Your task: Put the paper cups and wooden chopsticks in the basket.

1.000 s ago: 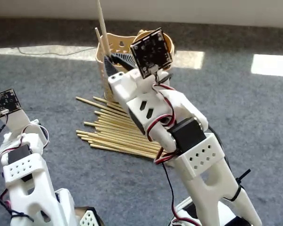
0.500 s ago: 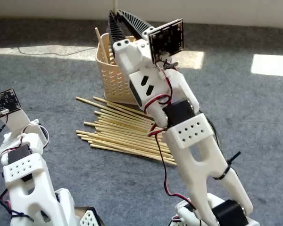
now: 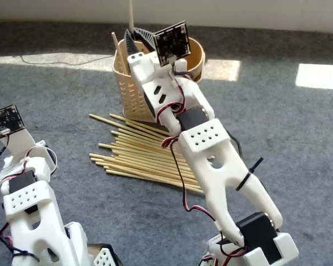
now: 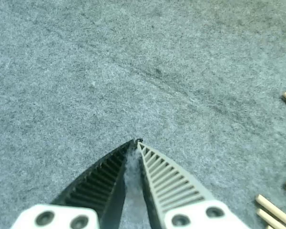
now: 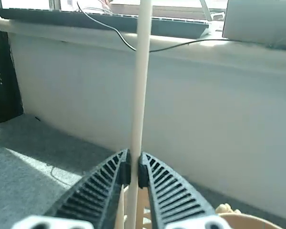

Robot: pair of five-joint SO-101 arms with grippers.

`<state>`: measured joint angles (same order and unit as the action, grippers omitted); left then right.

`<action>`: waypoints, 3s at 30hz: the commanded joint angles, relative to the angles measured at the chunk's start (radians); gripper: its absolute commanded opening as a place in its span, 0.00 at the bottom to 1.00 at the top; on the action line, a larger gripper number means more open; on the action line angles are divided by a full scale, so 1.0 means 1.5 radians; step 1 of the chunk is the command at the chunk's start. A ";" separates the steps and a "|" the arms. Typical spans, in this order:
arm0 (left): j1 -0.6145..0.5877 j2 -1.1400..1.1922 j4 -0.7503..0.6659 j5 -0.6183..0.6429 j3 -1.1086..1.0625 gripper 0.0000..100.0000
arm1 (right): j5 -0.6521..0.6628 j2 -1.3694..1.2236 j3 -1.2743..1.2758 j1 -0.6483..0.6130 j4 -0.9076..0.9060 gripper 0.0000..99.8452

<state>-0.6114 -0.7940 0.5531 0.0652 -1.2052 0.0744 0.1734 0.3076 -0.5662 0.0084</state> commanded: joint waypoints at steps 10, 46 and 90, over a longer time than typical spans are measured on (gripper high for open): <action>0.012 -0.015 -0.012 -0.004 0.002 0.01 | -0.004 0.012 0.059 0.007 -0.047 0.13; 0.011 -0.014 -0.012 -0.004 0.002 0.01 | 0.135 0.221 0.133 -0.176 -0.735 0.10; 0.011 -0.014 -0.012 -0.004 0.002 0.01 | 0.223 -0.132 0.151 -0.176 -0.692 0.01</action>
<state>-0.6114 -0.7940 0.5531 0.0652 -1.2052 0.4028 -0.0322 0.5439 -0.8239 -1.0073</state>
